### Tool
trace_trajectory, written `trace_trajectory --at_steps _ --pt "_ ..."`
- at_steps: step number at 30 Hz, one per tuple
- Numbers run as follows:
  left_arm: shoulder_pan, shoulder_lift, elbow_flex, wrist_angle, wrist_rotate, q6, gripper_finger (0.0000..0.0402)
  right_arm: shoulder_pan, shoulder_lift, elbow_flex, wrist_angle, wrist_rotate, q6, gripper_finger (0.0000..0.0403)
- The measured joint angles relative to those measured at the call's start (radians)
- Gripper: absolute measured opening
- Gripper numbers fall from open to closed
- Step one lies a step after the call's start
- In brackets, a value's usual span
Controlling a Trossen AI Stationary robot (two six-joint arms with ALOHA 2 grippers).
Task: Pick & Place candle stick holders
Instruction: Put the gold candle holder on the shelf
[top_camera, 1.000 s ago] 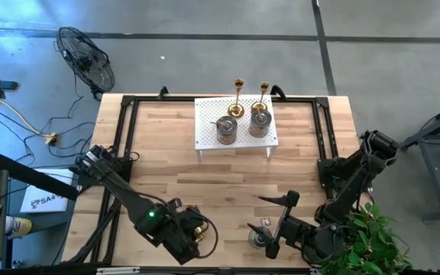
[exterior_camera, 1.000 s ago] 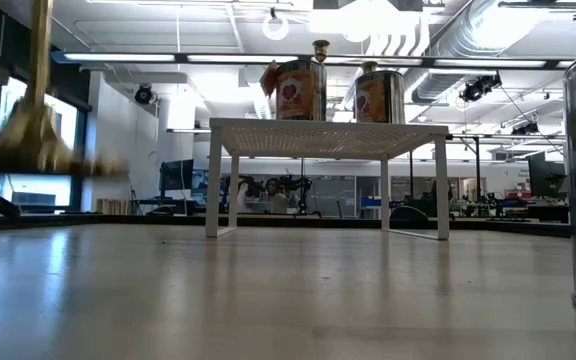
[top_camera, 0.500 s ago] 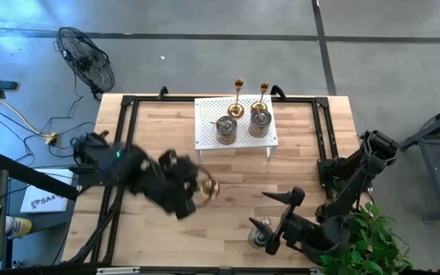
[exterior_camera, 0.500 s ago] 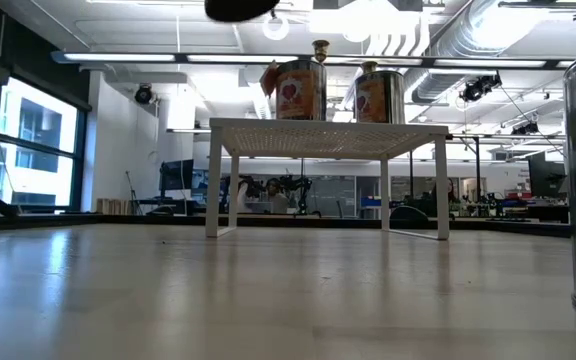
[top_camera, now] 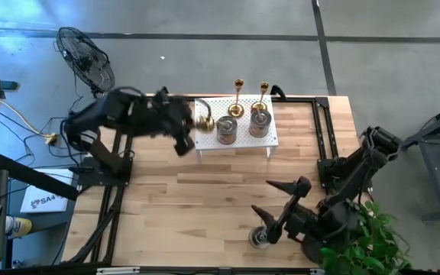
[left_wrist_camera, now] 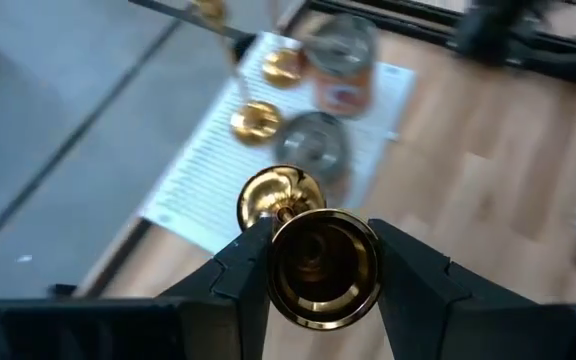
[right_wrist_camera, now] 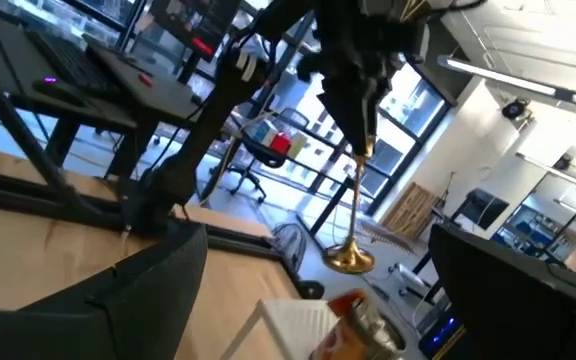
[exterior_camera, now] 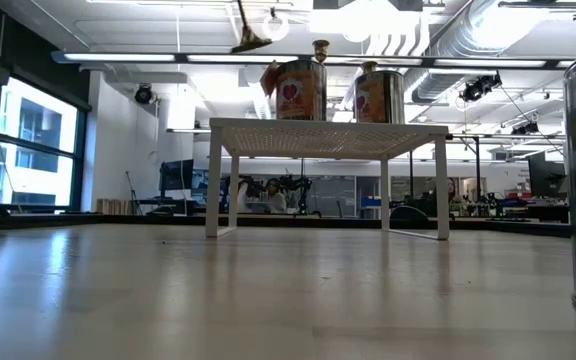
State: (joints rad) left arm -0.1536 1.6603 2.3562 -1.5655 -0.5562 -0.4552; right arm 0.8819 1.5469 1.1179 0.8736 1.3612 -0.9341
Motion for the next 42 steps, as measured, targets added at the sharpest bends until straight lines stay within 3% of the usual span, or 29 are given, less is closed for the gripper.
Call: trace_trajectory --at_steps 6,11,19,23,32,42 --pt "0.134 -0.044 0.000 0.110 -0.009 0.150 0.0137 -0.018 -0.069 0.000 -0.059 -0.013 -0.029 0.0376" --pt "0.239 -0.058 0.000 0.224 0.041 0.283 0.0137 -0.029 -0.117 0.000 -0.155 -0.014 -0.029 0.0374" --pt "0.469 -0.038 0.000 0.144 0.188 0.295 0.0137 -0.047 -0.162 0.000 -0.245 -0.009 -0.027 0.0374" --pt "0.557 -0.035 -0.002 0.133 0.365 0.295 0.0137 -0.046 -0.178 0.000 -0.247 -0.010 -0.025 0.0374" --pt "0.649 0.032 -0.001 0.042 0.490 0.313 0.0137 -0.063 -0.180 0.000 -0.248 -0.023 -0.033 0.0374" --pt "0.651 0.122 -0.002 0.003 0.578 0.351 0.0137 -0.092 -0.180 0.000 -0.249 -0.037 -0.003 0.0373"
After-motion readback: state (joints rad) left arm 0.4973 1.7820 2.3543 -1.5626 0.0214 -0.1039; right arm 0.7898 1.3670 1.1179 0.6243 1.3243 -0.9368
